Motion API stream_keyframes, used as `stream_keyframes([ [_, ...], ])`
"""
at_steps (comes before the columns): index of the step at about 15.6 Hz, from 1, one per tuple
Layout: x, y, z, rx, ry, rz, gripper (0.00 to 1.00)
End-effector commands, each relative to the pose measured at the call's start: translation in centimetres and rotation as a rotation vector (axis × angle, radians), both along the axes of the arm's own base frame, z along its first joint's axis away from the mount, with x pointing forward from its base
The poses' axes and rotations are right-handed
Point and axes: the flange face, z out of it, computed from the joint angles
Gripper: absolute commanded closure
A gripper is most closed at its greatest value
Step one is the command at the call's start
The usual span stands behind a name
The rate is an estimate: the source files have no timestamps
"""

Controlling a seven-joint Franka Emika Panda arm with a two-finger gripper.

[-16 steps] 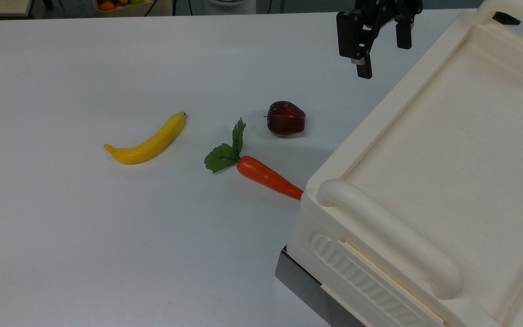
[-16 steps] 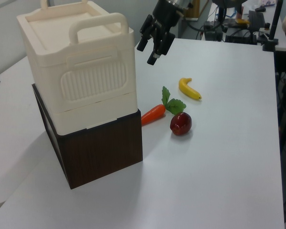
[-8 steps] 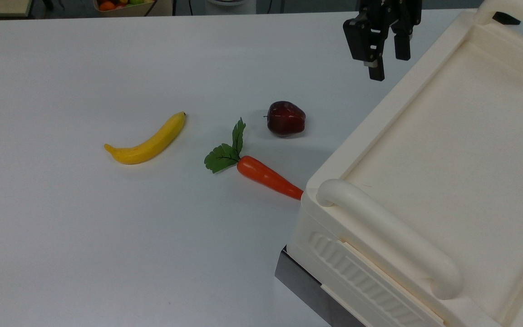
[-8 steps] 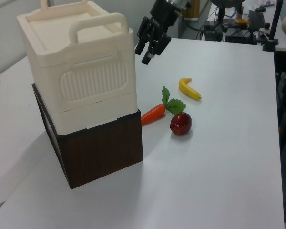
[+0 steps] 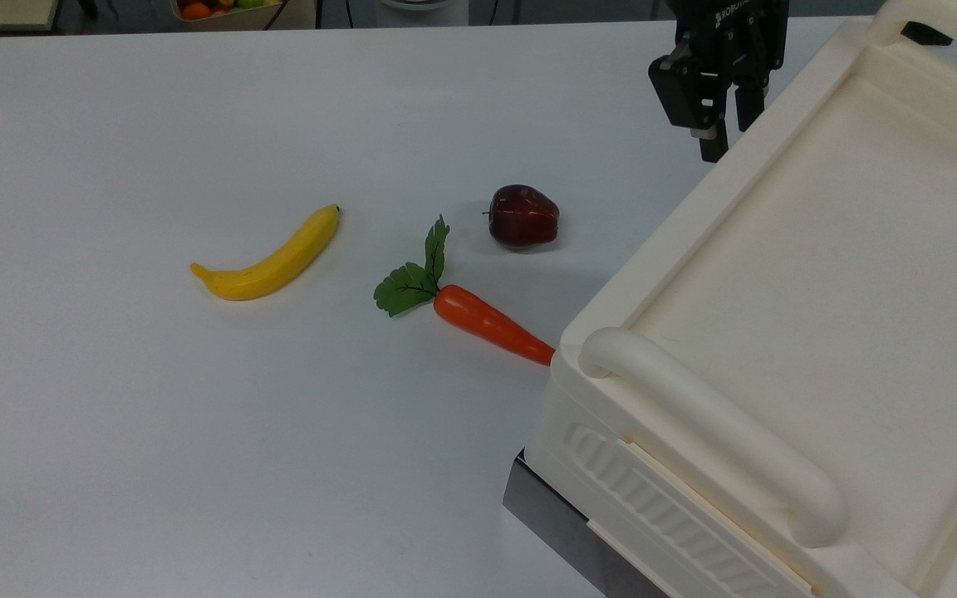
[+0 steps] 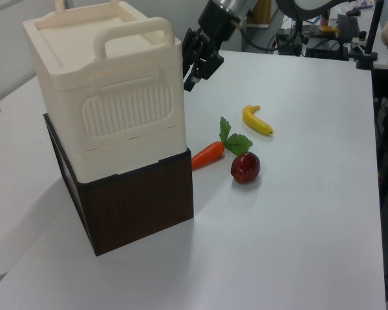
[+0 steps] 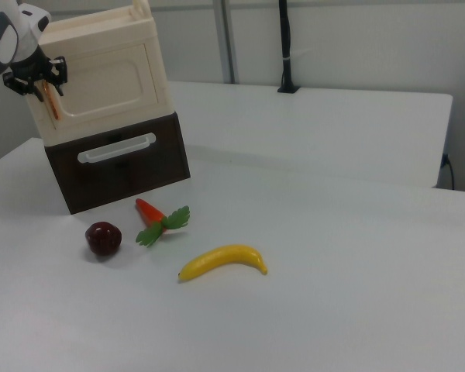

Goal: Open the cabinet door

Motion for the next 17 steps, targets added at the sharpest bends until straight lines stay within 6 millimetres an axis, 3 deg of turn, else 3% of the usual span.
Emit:
stream_keyframes([
  [1,0.20,0.45,0.07,0.025,-0.006,0.004,0.60],
  [8,-0.06,0.38,0.35,0.041,0.014,-0.027,0.87],
  [17,-0.75,-0.09,0.29,0.029,0.069,-0.045,0.87],
])
